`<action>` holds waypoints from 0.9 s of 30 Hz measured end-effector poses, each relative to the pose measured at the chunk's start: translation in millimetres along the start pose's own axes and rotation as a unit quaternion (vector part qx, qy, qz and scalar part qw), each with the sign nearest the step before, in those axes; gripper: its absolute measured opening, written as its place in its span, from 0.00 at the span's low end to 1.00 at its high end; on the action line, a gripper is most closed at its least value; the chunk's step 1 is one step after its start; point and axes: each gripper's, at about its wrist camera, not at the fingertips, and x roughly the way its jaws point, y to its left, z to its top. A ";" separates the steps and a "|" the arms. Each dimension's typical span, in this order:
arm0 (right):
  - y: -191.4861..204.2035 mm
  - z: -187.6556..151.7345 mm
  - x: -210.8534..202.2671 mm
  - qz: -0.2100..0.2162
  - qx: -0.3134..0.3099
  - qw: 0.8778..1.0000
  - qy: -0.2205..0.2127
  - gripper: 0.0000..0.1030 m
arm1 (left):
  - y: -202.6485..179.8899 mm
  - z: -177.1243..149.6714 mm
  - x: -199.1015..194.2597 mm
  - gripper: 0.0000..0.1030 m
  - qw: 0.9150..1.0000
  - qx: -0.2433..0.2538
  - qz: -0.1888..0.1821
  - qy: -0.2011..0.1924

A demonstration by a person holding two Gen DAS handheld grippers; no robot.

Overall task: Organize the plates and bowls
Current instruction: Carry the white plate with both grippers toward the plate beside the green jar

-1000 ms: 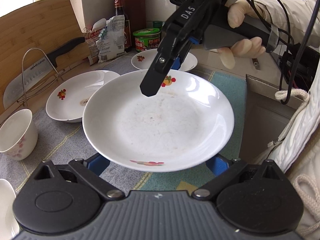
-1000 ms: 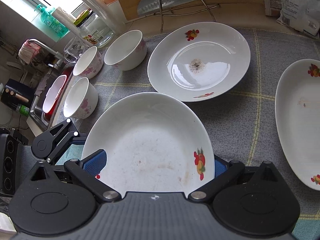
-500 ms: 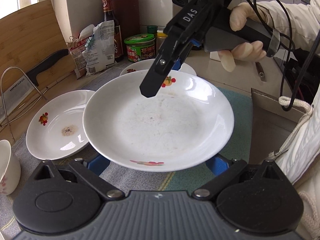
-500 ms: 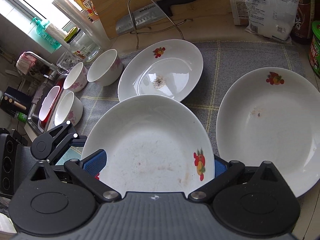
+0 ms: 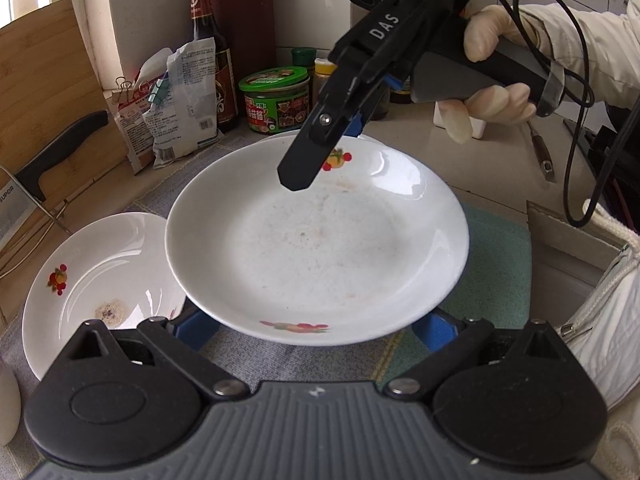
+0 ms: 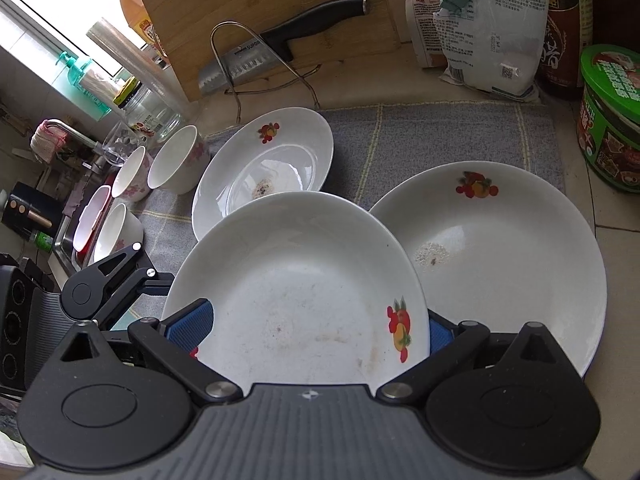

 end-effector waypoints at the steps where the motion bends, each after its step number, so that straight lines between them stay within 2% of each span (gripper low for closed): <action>1: -2.9 0.9 -1.1 0.001 0.001 1.000 -0.001 1.00 | -0.4 1.9 2.5 0.97 1.000 0.000 0.000 0.001; 16: -45.0 11.1 -9.6 -0.007 0.010 1.000 -0.005 1.00 | 2.1 28.2 35.9 0.97 1.000 0.004 -0.008 0.013; 27: -60.9 18.4 -6.2 -0.010 0.014 1.000 -0.010 1.00 | 9.4 33.3 49.8 0.97 1.000 0.009 -0.003 0.024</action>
